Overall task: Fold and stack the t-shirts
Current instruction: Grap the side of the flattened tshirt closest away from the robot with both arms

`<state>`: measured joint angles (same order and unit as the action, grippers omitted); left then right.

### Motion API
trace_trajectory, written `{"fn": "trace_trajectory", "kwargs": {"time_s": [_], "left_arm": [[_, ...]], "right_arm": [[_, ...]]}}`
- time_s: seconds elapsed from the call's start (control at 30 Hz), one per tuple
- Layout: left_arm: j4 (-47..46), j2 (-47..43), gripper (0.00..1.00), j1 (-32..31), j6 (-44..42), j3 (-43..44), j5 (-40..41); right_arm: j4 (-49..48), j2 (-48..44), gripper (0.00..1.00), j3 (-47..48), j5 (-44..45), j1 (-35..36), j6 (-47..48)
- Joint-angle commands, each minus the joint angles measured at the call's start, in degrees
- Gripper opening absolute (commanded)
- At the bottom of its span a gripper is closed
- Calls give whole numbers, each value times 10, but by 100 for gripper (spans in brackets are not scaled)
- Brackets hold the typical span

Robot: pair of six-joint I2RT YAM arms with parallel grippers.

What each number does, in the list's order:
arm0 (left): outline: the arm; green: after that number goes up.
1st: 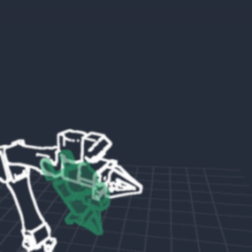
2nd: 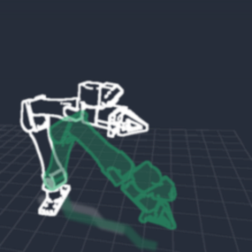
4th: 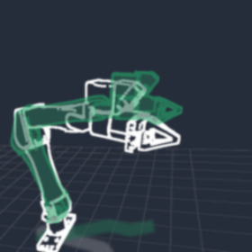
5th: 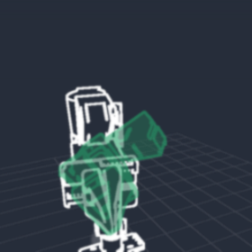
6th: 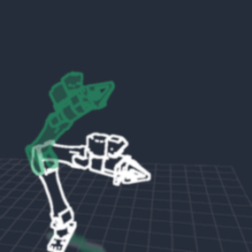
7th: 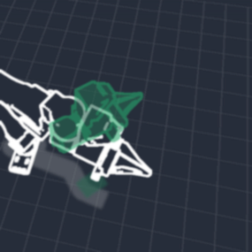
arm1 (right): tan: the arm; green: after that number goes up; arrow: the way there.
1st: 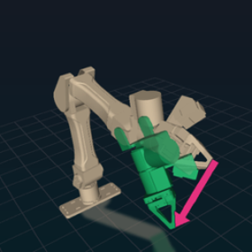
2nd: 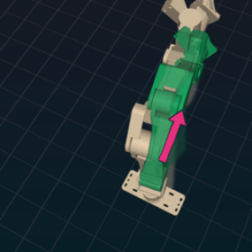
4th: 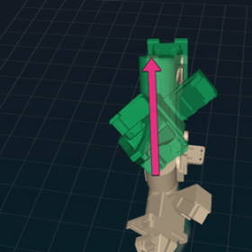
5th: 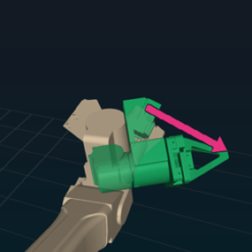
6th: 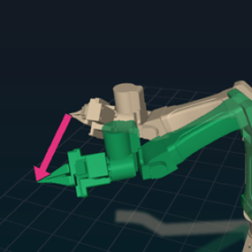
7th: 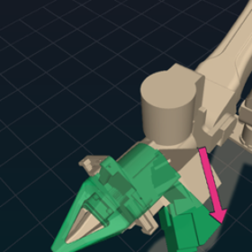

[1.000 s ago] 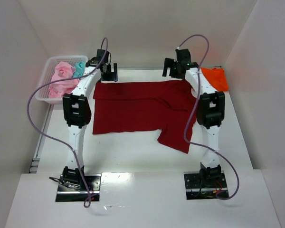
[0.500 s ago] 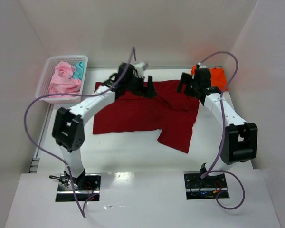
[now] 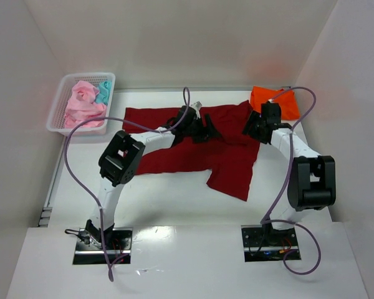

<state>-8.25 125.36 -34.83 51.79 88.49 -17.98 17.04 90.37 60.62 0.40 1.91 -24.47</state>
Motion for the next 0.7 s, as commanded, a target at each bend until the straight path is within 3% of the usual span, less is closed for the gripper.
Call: {"fn": "trace_trajectory", "kwargs": {"time_s": [0.0,0.2,0.67], "left_arm": [[-96,29,77,-3,87,18,39],[-77,58,74,-9,119,52,64],[-106,79,62,-20,161,34,84]], "right_arm": [[-23,24,68,2,-5,-5,-6],[-35,35,64,-3,-20,-5,-17],[-40,60,63,-19,-15,-5,-22]]}}
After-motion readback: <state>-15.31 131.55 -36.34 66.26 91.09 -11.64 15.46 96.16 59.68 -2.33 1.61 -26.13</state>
